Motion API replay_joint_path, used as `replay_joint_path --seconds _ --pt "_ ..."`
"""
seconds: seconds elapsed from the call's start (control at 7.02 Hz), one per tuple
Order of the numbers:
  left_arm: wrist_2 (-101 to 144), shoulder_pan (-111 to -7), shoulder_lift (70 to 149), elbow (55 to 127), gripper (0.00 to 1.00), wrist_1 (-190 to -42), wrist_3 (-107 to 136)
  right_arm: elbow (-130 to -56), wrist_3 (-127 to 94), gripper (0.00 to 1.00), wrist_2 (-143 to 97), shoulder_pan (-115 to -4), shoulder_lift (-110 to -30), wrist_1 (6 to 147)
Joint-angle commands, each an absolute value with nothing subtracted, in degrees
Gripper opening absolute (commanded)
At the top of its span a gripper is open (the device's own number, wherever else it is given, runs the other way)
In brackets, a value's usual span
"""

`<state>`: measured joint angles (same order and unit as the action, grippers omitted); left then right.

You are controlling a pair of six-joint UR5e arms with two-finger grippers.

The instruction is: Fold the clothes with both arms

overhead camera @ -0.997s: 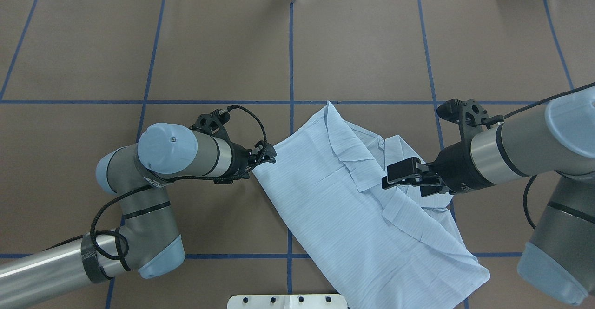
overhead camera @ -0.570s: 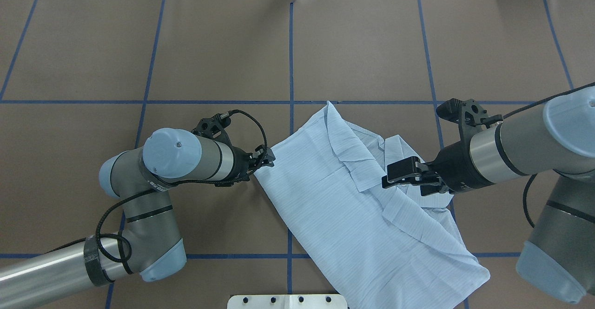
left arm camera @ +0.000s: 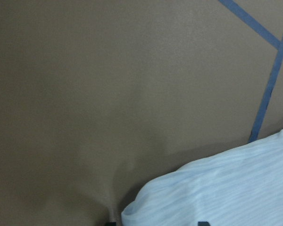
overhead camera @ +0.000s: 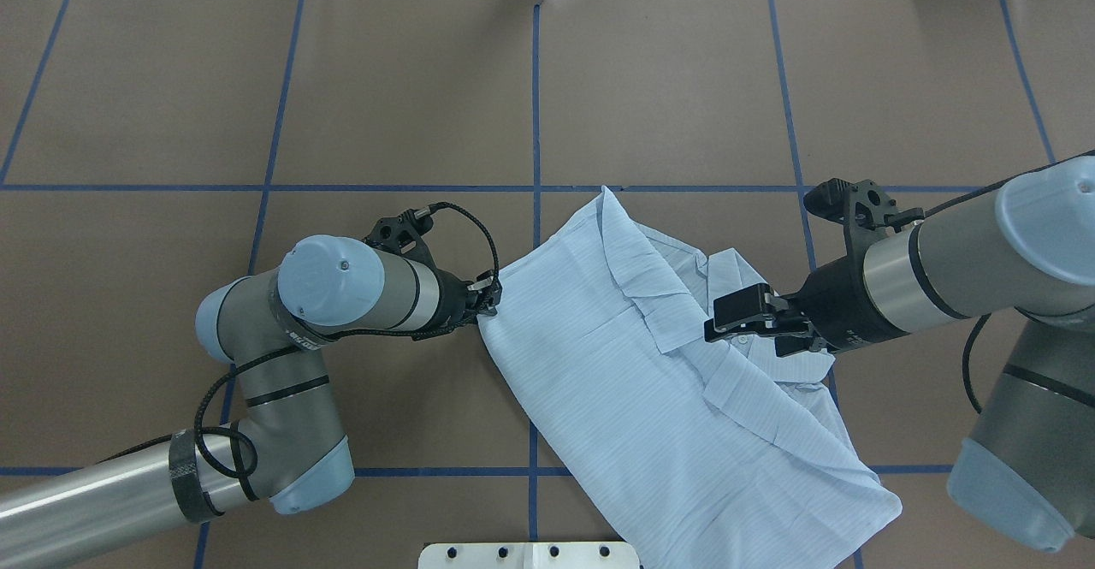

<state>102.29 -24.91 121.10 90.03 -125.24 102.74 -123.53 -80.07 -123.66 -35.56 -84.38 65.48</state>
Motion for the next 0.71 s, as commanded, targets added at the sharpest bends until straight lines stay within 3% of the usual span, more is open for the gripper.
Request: replay_joint_path --seconds 0.0,0.57 --pt "102.7 -25.3 120.9 91.2 0.00 -125.2 102.7 -123.5 -80.1 1.00 -123.7 -35.7 -84.4 65.5" --pt "102.8 -35.4 121.5 89.7 0.00 -123.3 94.1 -123.4 -80.0 1.00 -123.6 -38.4 -84.3 65.5"
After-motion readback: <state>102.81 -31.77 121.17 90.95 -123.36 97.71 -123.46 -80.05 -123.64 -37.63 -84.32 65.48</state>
